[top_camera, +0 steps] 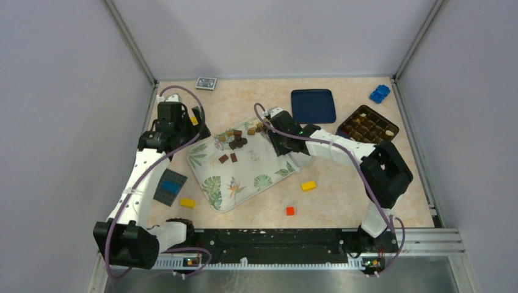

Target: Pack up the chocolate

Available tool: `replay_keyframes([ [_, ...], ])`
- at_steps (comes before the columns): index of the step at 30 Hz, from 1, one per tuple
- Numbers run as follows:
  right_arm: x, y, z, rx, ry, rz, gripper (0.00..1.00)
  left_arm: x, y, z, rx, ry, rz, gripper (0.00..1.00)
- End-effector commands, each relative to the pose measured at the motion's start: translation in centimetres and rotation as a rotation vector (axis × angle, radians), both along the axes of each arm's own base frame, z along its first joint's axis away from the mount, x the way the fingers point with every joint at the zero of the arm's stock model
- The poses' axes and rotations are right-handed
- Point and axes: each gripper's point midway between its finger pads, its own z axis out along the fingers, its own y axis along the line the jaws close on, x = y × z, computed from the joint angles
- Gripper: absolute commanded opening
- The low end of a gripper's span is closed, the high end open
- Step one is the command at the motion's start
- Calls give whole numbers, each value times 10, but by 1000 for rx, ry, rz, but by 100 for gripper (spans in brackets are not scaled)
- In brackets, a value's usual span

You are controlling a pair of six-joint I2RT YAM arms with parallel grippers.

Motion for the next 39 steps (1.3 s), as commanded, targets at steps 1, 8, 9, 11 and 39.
replay_keyframes([
  [1,8,15,44,90,-94,2,25,6,-1,23,-18,-75,4,99],
  [8,-10,1,72,139,-104,-17,2,6,0,22,-12,-73,6,99],
  [9,-13,-2,75,143,-103,-20,0,6,0,21,-12,-72,5,99],
  [11,-19,-8,80,137,-97,-24,0,6,0,21,-13,-72,4,99],
  [39,14,-352,109,228,-96,-949,0,14,-6,16,-25,-72,-26,99],
])
